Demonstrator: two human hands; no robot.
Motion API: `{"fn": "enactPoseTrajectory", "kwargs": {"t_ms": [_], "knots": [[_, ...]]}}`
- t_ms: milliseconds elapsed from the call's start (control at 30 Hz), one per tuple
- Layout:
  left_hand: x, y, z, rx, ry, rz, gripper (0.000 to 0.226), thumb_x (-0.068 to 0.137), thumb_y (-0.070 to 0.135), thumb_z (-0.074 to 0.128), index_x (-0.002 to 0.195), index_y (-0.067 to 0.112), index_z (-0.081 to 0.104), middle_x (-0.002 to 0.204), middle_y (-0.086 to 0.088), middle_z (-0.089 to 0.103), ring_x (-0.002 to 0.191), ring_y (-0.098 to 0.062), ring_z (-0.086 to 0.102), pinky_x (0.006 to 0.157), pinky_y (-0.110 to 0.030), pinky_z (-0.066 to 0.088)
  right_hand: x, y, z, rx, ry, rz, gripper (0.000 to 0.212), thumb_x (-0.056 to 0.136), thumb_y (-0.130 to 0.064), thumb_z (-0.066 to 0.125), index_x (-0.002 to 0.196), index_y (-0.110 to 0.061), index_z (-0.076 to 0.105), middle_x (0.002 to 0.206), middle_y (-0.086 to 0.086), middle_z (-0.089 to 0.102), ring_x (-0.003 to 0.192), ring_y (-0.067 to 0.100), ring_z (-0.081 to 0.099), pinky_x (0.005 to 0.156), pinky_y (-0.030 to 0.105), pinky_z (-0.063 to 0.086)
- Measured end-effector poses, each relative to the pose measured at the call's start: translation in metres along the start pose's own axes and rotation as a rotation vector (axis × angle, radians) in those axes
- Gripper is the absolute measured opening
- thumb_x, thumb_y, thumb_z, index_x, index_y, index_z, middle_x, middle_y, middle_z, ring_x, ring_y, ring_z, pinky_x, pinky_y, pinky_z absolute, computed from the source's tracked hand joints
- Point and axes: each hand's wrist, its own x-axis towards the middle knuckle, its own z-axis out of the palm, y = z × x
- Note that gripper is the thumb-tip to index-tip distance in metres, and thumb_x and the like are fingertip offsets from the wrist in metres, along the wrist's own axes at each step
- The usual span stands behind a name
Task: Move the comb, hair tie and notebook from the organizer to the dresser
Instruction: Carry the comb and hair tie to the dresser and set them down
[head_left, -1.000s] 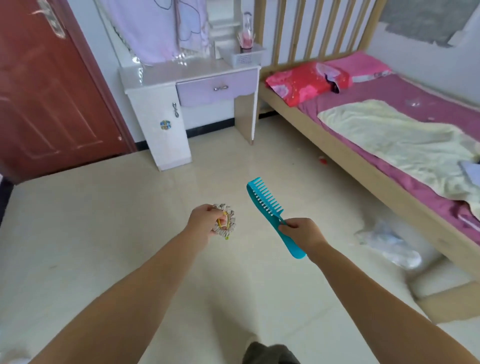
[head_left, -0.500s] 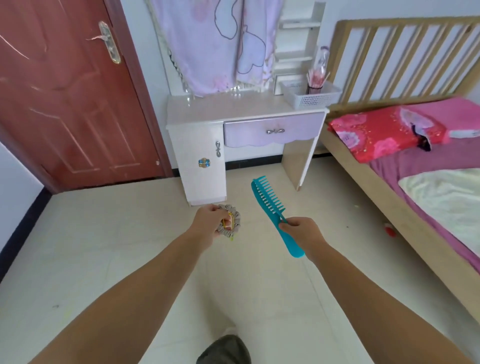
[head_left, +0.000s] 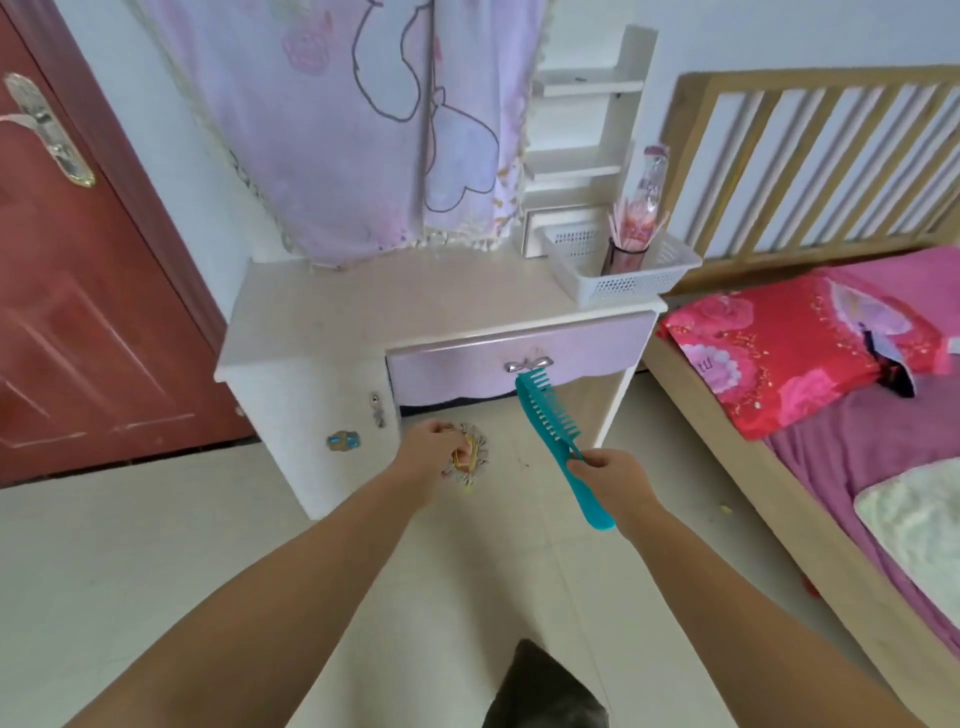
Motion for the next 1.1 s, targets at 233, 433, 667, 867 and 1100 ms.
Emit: {"fn": "enactPoseTrajectory", "kwargs": {"t_ms": [233, 433, 667, 867, 1100], "knots": [[0.148, 0.082, 0.033, -0.007, 0.096, -0.025, 0.017, 0.077, -0.002, 0.053, 0.067, 0.012, 0.052, 0.056, -0.008, 0.057, 0.055, -0.021, 0.049, 0.053, -0.025, 0.035, 0.182, -0.066, -0.009, -0.045, -0.094, -0.036, 0.020, 0.084, -0.021, 0.059, 0.093, -0.009, 0.072, 0.082, 0.012, 0.066, 0.067, 0.021, 0.055, 0.061, 0.029, 0.041], [0.284, 0.120, 0.033, -0.015, 0.128, -0.089, 0.017, 0.077, -0.006, 0.052, 0.069, 0.008, 0.051, 0.053, -0.009, 0.053, 0.030, -0.008, 0.049, 0.037, -0.016, 0.040, 0.318, -0.107, 0.026, -0.049, -0.080, 0.003, 0.019, 0.085, -0.017, 0.056, 0.091, -0.008, 0.071, 0.079, 0.012, 0.066, 0.068, 0.022, 0.055, 0.061, 0.026, 0.039], [0.431, 0.156, 0.053, -0.012, 0.016, -0.257, 0.014, 0.077, -0.004, 0.052, 0.078, 0.009, 0.054, 0.069, -0.007, 0.060, 0.060, -0.016, 0.059, 0.045, -0.022, 0.047, 0.430, -0.147, 0.069, -0.088, -0.051, 0.118, 0.017, 0.084, -0.014, 0.053, 0.070, -0.014, 0.063, 0.059, 0.004, 0.051, 0.056, 0.022, 0.045, 0.047, 0.026, 0.029], [0.492, 0.150, 0.054, 0.061, 0.019, -0.312, 0.011, 0.076, -0.001, 0.049, 0.072, 0.009, 0.048, 0.061, -0.009, 0.053, 0.056, -0.022, 0.048, 0.056, -0.026, 0.042, 0.471, -0.154, 0.086, -0.167, 0.001, 0.179, 0.025, 0.085, -0.012, 0.051, 0.062, -0.016, 0.058, 0.049, -0.003, 0.039, 0.044, 0.012, 0.034, 0.038, 0.019, 0.024], [0.496, 0.135, 0.049, 0.178, 0.070, -0.250, 0.009, 0.077, 0.013, 0.059, 0.083, 0.016, 0.053, 0.082, -0.005, 0.058, 0.068, -0.015, 0.051, 0.057, -0.024, 0.038, 0.480, -0.150, 0.089, -0.166, 0.044, 0.163, 0.022, 0.088, -0.016, 0.050, 0.091, -0.011, 0.071, 0.064, 0.003, 0.055, 0.046, 0.010, 0.044, 0.039, 0.013, 0.034]]}}
